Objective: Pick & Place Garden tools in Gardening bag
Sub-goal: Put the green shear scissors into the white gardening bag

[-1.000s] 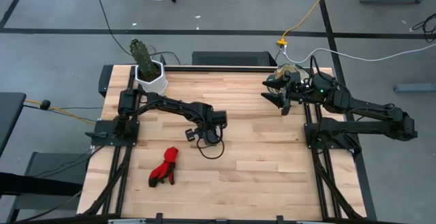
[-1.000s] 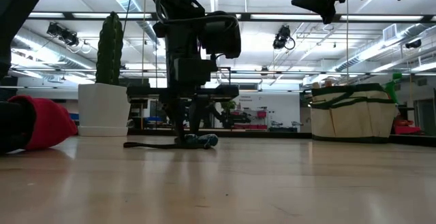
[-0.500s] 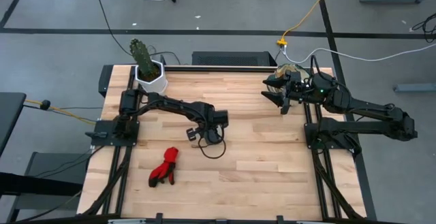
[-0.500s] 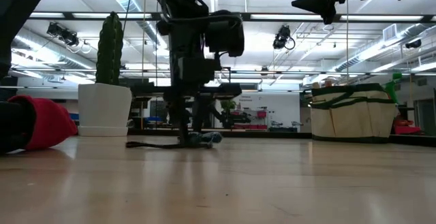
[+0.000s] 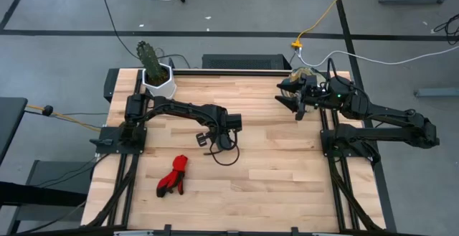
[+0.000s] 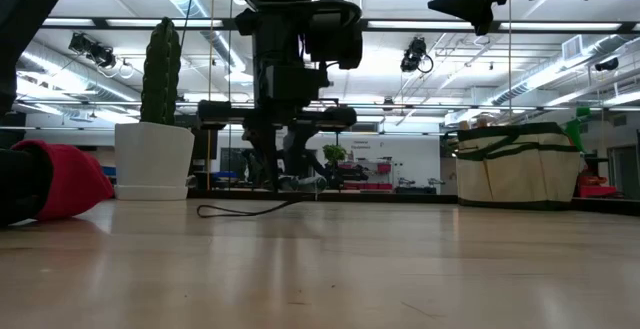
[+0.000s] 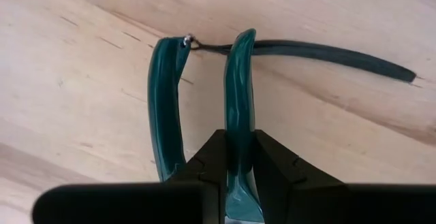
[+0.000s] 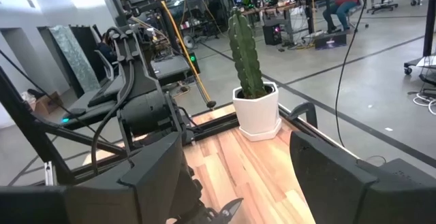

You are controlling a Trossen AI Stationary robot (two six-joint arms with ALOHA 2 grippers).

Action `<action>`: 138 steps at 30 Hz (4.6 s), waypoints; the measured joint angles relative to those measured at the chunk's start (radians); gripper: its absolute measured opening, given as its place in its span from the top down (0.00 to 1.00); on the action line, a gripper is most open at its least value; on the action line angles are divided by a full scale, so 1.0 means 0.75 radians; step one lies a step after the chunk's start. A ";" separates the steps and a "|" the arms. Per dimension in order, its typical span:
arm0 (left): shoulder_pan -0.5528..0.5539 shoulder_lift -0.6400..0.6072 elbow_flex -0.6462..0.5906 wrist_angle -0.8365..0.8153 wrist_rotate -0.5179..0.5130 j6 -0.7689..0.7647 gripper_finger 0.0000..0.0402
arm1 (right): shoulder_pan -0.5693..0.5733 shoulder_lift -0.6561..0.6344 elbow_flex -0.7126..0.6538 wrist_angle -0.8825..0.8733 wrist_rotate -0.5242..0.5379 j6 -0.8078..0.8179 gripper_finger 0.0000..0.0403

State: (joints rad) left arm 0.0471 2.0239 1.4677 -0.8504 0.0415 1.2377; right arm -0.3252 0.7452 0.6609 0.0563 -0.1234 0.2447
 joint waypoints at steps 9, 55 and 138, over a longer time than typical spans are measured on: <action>0.000 -0.027 0.001 -0.026 -0.006 -0.032 0.87 | 0.000 -0.001 0.000 0.015 0.003 0.000 0.31; 0.029 -0.793 0.001 -0.246 0.011 -0.648 0.87 | 0.000 0.000 0.000 0.051 0.074 0.011 0.31; 0.232 -0.806 0.001 1.063 0.379 -1.509 0.87 | -0.001 0.309 0.612 -0.188 0.058 -0.238 0.31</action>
State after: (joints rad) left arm 0.2214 1.4197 1.4685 -0.0533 0.3256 0.1060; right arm -0.3256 0.9766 1.1197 -0.0850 -0.0798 0.0666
